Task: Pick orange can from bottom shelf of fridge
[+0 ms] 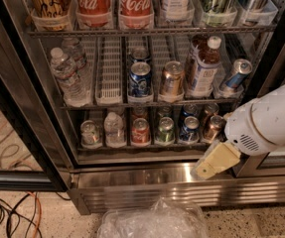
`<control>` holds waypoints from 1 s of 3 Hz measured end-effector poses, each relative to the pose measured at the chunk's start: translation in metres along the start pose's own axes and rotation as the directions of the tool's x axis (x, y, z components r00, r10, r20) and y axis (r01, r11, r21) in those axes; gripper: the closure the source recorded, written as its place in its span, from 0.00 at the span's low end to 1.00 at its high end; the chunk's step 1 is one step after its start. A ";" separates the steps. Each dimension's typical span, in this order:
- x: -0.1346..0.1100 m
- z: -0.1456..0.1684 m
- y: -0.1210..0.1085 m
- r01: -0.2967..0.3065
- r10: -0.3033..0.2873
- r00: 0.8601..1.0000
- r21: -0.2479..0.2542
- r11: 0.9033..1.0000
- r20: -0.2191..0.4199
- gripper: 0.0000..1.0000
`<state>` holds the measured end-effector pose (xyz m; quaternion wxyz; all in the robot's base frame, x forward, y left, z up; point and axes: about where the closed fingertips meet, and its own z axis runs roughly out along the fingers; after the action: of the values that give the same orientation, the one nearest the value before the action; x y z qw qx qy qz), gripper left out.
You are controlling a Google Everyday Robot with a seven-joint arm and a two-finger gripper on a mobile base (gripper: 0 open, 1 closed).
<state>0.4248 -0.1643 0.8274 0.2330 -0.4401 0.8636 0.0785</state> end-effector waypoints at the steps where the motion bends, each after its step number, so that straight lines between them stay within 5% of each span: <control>1: 0.007 0.023 -0.010 -0.107 0.107 0.992 0.007 0.994 0.061 0.00; 2: 0.023 0.058 -0.016 -0.239 0.236 0.955 -0.007 0.971 0.177 0.00; 3: 0.030 0.086 -0.025 -0.358 0.347 0.885 -0.025 0.934 0.310 0.00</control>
Offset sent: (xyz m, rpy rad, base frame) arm 0.0875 -0.0412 -0.0744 0.4678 -0.3246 -0.4878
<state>0.4582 -0.1721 0.7391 0.3545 -0.2543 0.8830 0.1732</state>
